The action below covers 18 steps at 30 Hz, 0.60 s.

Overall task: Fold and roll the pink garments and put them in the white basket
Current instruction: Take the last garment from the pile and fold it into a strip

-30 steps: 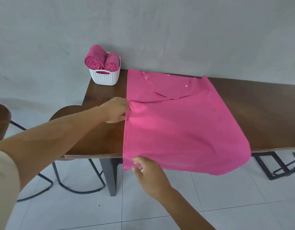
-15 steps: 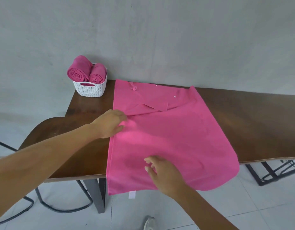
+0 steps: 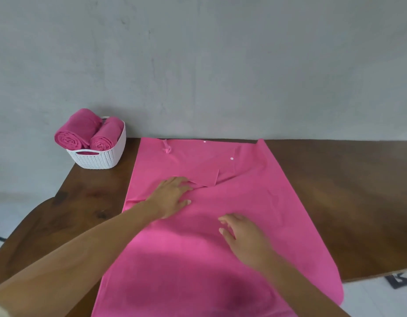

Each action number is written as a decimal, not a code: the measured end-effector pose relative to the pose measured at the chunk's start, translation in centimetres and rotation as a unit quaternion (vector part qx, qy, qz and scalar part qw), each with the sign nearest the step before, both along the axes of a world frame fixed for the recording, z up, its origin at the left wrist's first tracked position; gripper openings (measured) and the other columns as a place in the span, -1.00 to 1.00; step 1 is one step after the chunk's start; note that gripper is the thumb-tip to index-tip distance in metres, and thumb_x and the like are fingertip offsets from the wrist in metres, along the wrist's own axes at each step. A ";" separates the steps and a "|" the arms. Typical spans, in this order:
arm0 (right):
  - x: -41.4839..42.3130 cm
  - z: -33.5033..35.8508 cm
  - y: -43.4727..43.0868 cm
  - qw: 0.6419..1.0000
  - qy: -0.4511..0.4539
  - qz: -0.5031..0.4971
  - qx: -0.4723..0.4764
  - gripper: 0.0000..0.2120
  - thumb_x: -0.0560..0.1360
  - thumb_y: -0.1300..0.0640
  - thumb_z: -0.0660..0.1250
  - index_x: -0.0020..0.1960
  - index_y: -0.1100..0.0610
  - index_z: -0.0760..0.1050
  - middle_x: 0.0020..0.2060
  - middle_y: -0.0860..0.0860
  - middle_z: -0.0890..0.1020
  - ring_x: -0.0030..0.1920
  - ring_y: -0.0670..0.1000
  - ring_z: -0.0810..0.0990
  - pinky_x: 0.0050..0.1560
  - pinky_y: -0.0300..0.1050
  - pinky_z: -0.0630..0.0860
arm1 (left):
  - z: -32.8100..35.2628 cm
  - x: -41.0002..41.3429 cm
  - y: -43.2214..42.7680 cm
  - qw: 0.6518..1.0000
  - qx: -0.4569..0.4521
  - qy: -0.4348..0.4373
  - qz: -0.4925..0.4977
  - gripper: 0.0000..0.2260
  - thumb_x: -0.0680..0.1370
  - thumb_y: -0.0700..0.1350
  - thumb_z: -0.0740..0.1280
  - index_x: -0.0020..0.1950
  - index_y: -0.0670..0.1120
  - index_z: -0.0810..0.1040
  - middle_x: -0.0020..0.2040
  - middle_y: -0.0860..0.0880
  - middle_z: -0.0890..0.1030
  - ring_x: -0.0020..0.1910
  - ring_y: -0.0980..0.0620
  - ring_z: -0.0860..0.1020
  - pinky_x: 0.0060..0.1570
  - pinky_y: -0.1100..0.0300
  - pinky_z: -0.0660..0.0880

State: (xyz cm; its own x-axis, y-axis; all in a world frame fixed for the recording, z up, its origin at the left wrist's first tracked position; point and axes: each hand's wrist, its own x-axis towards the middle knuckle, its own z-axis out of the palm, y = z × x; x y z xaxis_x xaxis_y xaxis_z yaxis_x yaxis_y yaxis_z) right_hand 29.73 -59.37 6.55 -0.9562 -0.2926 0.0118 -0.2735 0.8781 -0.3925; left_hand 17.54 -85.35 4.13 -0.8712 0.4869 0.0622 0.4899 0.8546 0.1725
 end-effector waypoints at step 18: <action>-15.0 -2.6 6.2 0.997 0.063 0.028 0.019 -0.70 0.64 0.09 0.24 0.35 0.08 0.52 0.24 -0.06 0.55 0.32 -0.02 0.37 0.39 -0.11 0.35 | -1.3 -3.8 5.8 0.996 0.077 0.024 0.049 -0.81 0.58 -0.15 0.38 0.16 -0.16 0.62 0.10 -0.10 0.64 0.10 -0.15 0.60 0.18 0.04 0.51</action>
State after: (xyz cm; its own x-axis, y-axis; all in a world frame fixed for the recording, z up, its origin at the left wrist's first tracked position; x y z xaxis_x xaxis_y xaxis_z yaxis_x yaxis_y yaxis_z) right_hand 14.75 -53.13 3.93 -0.9297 -0.3483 0.1194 -0.3682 0.8736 -0.3182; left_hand 13.70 -79.60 2.86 -0.9085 0.3808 0.1723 0.4159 0.8642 0.2830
